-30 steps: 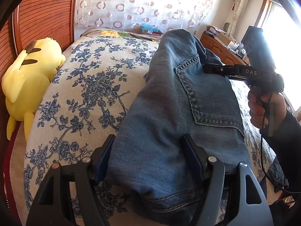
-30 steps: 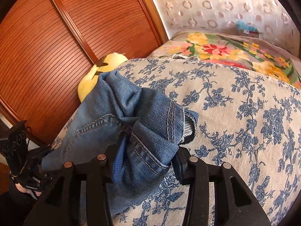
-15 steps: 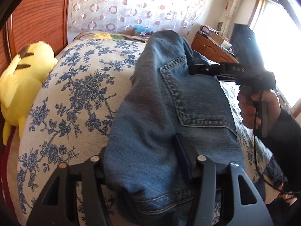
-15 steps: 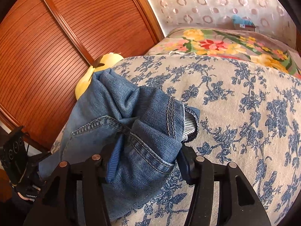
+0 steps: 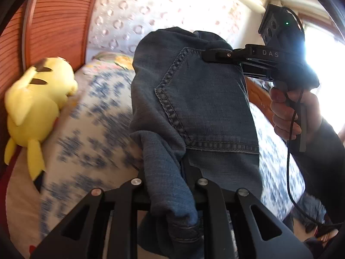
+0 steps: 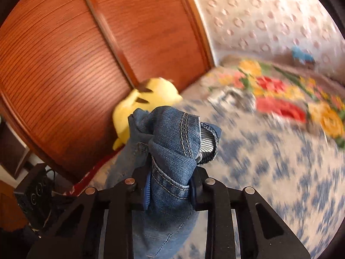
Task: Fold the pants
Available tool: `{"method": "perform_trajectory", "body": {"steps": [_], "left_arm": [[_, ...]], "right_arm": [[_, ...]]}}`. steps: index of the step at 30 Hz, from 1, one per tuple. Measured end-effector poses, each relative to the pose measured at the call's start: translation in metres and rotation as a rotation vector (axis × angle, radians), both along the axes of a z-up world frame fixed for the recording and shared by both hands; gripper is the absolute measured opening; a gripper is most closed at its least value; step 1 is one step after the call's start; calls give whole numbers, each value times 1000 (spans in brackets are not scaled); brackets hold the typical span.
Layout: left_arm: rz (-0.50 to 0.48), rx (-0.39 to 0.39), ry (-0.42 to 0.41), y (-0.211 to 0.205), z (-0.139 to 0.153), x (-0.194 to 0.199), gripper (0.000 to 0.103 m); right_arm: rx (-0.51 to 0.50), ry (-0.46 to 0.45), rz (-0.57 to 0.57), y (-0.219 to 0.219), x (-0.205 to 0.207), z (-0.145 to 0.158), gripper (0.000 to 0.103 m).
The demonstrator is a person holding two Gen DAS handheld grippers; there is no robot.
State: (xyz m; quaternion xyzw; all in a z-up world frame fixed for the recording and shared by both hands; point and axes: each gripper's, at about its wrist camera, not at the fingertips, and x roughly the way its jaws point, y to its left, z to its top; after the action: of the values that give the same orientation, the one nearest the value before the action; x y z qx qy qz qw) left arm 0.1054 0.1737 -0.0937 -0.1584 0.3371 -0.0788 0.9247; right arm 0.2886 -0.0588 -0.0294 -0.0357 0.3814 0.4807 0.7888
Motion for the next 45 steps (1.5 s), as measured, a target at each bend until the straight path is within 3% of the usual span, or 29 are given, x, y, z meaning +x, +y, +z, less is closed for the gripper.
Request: {"method": "perform_trajectory", "body": {"steps": [5,15,19,25,28,31,37,45], "left_arm": [[89,-9,-69,51,30,-4,13],[207,41,-124,125,69,7,13],[182,60,-71,128,57,43,13],[124,64,54,113,9,98,14],[122,76,72,109,-5,111,15],[126,102,101,105,-15,117,18],[128,71,97,106,-14,112,27],[145,114,64,106,1,97,36]], "right_arm": [[20,-62,75,65,3,37,25],[102,-77,178,156,26,69,24],[105,-33,151,161,59,49,24],[-23,42,60,139,122,-30,25],[-35,62,40,127,140,-50,26],[-43,65,34,123,149,-60,29],[-103,31,-7,118,154,-70,50],[-159,44,-56,104,163,-54,61]]}}
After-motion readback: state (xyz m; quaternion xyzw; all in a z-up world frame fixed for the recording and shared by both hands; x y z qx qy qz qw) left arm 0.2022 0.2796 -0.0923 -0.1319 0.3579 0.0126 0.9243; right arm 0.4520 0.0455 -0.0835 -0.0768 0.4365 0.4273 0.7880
